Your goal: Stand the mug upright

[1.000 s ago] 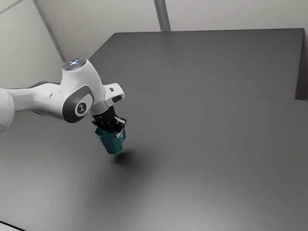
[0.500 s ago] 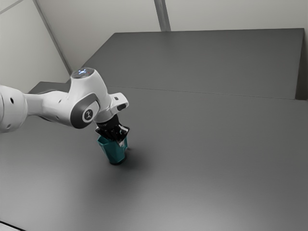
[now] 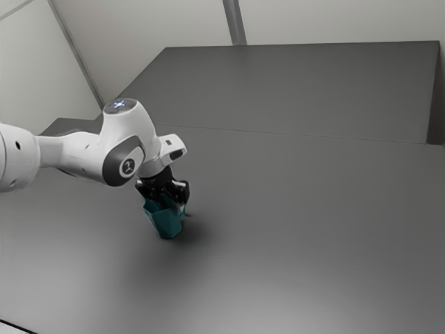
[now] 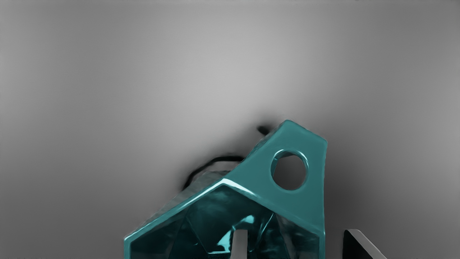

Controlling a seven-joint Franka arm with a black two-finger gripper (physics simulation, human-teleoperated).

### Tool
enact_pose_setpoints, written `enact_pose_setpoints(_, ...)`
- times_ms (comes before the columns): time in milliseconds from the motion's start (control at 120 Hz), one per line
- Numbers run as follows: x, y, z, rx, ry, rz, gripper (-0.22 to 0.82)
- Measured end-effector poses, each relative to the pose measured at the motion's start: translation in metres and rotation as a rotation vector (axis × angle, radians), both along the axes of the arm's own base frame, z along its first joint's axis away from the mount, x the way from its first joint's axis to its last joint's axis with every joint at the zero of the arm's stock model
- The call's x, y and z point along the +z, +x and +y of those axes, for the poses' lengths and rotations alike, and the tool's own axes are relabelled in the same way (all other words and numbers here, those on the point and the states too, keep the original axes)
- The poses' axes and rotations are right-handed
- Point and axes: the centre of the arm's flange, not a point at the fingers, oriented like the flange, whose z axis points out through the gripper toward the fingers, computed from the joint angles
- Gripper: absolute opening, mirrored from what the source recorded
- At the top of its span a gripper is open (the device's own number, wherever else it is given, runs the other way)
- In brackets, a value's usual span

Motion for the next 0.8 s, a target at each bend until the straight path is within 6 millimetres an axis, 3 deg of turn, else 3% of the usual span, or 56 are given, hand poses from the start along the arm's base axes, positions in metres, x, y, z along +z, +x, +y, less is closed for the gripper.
enact_pose_setpoints(125, 0.013, -0.001, 0.000, -0.002, 0.001, -0.021, 0.42)
enact_pose_setpoints(275, 0.037, -0.002, -0.004, -0.005, -0.001, -0.042, 0.51)
enact_pose_setpoints(383, 0.069, -0.004, -0.007, -0.012, -0.002, -0.089, 0.55)
enact_pose_setpoints(550, 0.124, 0.011, -0.009, -0.023, 0.013, -0.115, 0.58)
enact_pose_setpoints(800, 0.186, 0.020, -0.014, -0.054, 0.059, -0.101, 0.60)
